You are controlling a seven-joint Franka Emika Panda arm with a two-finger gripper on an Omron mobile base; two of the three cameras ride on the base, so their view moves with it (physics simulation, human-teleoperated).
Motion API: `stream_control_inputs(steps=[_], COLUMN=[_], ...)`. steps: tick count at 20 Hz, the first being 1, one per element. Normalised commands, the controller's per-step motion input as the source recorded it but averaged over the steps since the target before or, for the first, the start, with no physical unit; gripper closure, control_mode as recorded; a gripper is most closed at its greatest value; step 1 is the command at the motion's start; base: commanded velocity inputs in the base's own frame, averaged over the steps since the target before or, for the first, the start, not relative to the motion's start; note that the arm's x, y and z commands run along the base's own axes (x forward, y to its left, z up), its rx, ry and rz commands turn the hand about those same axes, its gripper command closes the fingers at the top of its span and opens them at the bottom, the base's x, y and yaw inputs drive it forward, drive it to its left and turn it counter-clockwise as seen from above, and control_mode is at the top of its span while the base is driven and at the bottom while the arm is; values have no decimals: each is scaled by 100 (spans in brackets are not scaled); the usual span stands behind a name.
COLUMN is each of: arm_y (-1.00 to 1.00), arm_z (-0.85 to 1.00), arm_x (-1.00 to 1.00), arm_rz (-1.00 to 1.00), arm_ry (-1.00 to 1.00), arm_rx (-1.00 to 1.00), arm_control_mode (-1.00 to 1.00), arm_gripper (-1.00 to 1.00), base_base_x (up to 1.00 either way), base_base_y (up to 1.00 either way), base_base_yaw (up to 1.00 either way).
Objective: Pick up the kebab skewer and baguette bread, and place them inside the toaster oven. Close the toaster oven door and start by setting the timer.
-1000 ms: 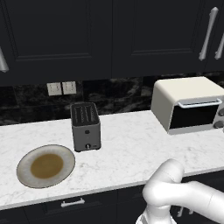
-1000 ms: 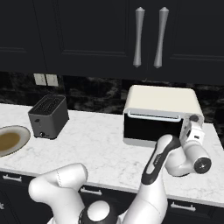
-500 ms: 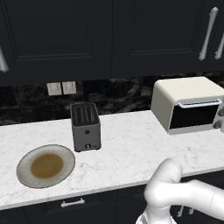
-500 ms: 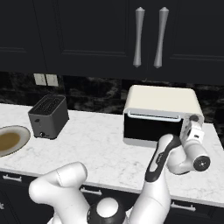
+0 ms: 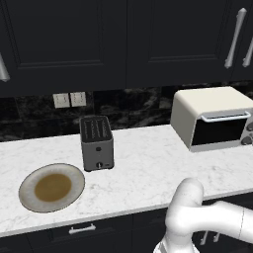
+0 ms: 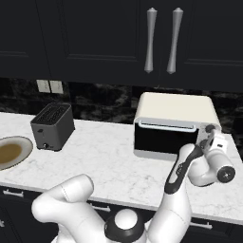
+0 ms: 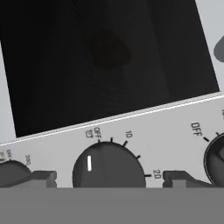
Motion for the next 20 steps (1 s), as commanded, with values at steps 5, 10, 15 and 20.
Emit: stream_control_inputs(steps=[5, 10, 15, 20], arm_y=[-8, 0, 0, 5], arm_z=[-5, -6, -2, -5], arm_x=[1, 0, 0, 6], arm_rz=[0, 0, 0, 0], arm_ry=[0, 0, 0, 0], arm_rx=[-3, -4, -4, -3], arm_control_mode=[-100, -100, -100, -100], arm_gripper=[-100, -100, -100, -100], base_base_x=[0, 0, 0, 0], base_base_y=[0, 0, 0, 0], base_base_yaw=[0, 0, 0, 0])
